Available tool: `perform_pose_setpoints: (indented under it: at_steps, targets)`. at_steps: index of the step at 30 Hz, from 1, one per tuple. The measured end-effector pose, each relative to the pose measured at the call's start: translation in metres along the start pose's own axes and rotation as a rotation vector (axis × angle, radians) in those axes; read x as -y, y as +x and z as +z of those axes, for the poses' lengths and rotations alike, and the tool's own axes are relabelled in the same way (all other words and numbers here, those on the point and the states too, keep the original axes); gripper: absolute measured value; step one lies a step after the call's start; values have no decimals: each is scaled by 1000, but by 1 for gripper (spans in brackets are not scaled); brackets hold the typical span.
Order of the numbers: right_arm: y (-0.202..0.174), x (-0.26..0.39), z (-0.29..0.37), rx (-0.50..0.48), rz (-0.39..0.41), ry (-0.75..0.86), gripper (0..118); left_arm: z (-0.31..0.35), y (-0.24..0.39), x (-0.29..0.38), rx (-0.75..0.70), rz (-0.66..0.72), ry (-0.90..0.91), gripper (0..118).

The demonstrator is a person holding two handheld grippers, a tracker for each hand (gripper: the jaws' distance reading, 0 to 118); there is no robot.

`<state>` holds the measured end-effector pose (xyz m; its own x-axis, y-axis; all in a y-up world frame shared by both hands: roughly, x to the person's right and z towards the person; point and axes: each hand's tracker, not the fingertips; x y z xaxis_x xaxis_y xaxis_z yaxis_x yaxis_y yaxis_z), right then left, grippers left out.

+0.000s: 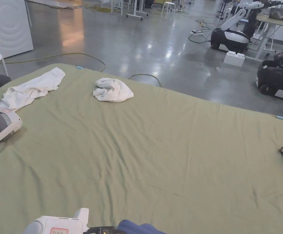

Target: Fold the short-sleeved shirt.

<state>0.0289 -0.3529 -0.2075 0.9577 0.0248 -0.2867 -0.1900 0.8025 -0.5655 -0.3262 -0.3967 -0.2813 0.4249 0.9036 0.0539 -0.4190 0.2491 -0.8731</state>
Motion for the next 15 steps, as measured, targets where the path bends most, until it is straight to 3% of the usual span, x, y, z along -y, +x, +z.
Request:
perform_pose_setpoints:
  at_steps: [4, 5, 8, 15]
  targets:
    - [0, 0, 0, -1, -3, 2, 1, -27, -15, -4, 63, 36, -130, 83]
    - [0, 0, 0, 0, -1, 2, 1, -33, 20, 18, 53, 23, -107, 77]
    - [2, 0, -1, 0, -6, 0, 1, -40, 21, 22, 35, 49, -111, 37]
    - [2, 2, -2, -7, 0, 7, 1, -26, 25, 25, 46, 72, -99, 24]
